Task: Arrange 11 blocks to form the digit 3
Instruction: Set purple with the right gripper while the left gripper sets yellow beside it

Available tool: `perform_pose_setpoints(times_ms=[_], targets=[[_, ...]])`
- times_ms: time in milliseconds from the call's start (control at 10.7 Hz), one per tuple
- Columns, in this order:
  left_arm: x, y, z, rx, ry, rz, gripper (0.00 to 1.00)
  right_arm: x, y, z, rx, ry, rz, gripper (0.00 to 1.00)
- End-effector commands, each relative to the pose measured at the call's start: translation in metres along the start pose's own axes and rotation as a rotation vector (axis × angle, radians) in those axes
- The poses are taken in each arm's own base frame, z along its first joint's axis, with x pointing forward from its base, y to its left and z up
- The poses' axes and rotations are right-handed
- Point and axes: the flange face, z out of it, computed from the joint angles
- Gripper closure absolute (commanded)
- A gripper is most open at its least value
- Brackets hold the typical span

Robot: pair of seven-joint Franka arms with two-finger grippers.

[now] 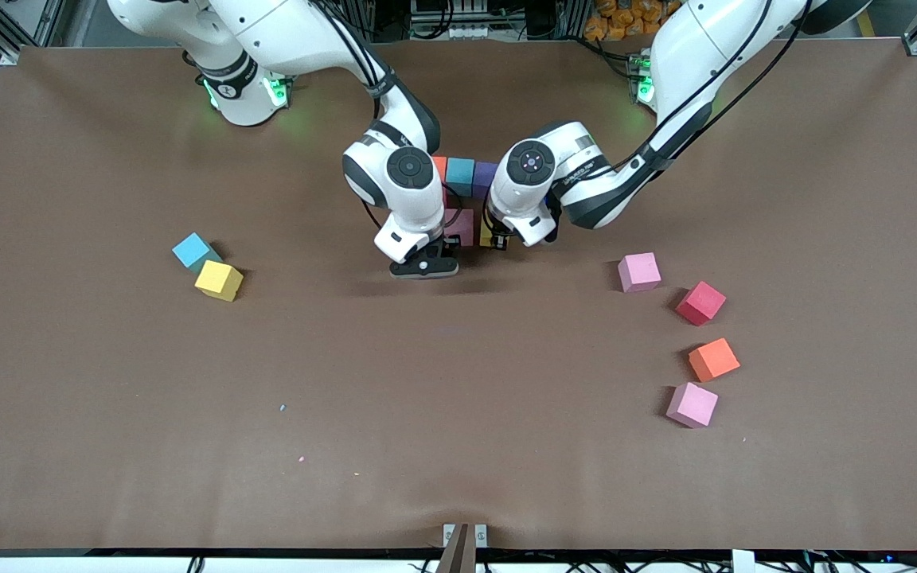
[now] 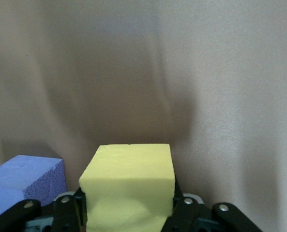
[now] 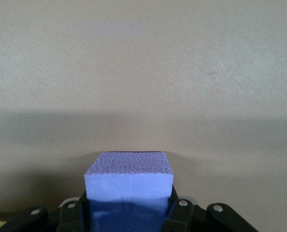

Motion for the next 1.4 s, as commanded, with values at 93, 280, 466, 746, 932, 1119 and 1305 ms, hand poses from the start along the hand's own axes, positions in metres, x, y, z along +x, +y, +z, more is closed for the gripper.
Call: perform_pose_setpoints(times_ms=[93,280,466,746,932,1119,1305], targets=[[-0.004,0.002,0.003,-0.019,-0.005,-0.005,1.0,-0.011,0.002,-0.004,-0.001,0.001,0.018,1.0],[-0.007,0.0,0.009,-0.017,-0.004,0.003,1.0,-0.016,0.002,-0.002,0.0,0.003,0.011,1.0],[-0.01,-0.002,0.013,-0.018,0.003,0.01,1.0,-0.019,0.002,0.0,0.0,0.003,0.007,1.0],[-0.01,-0.002,0.017,-0.02,0.002,0.009,1.0,-0.028,0.002,0.005,-0.005,-0.002,-0.003,1.0],[-0.011,-0.003,0.019,-0.021,0.003,0.013,1.0,-0.031,0.001,0.006,-0.007,-0.004,-0.009,1.0],[-0.014,-0.003,0.019,-0.026,0.003,0.015,1.0,-0.032,0.003,0.003,-0.009,-0.003,-0.009,1.0],[-0.014,-0.003,0.021,-0.021,0.004,0.016,1.0,-0.032,0.003,0.004,-0.009,-0.003,-0.01,1.0]])
